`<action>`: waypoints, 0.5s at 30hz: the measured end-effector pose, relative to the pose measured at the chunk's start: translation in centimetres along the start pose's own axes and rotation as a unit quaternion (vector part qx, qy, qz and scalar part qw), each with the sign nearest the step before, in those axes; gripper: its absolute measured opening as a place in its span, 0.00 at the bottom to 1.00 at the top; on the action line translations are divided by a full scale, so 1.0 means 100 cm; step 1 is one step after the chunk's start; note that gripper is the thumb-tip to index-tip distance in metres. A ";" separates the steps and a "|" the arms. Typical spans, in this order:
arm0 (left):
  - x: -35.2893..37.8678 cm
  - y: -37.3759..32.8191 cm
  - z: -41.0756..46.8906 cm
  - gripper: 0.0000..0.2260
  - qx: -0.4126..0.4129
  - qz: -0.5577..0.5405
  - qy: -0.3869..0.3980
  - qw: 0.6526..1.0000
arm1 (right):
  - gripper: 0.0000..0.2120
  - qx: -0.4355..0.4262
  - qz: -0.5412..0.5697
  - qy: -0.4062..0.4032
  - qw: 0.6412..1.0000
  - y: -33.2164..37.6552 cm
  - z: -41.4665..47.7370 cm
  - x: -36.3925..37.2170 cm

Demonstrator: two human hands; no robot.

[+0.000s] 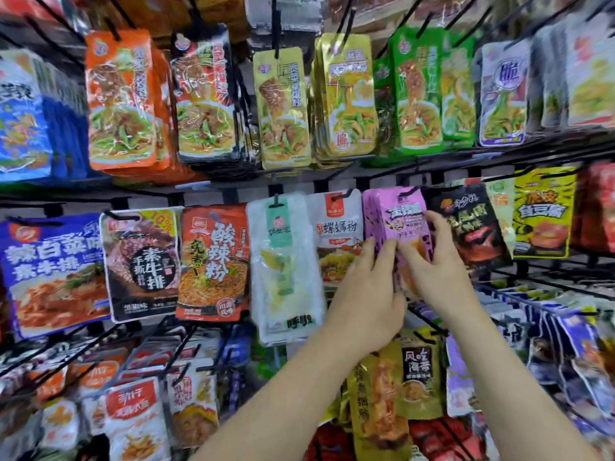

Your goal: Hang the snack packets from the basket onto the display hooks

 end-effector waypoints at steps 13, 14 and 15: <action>-0.025 0.017 -0.040 0.26 0.055 0.114 -0.171 0.977 | 0.27 -0.136 -0.172 -0.025 0.975 0.016 -0.024 -0.006; -0.031 0.030 -0.048 0.24 0.054 0.142 -0.202 0.967 | 0.26 -0.140 -0.180 -0.033 0.973 0.017 -0.027 -0.005; -0.034 0.046 -0.054 0.24 0.032 0.164 -0.218 0.962 | 0.26 -0.141 -0.187 -0.041 0.971 0.017 -0.030 -0.003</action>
Point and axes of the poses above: each hand's wrist, its own z-axis towards the middle knuckle, its own x-axis out of the palm, y = z × x, the point moved 3 cm from there along z, towards the middle knuckle, and after that the axes turned 11 degrees about -x, right-handed, at the moved point
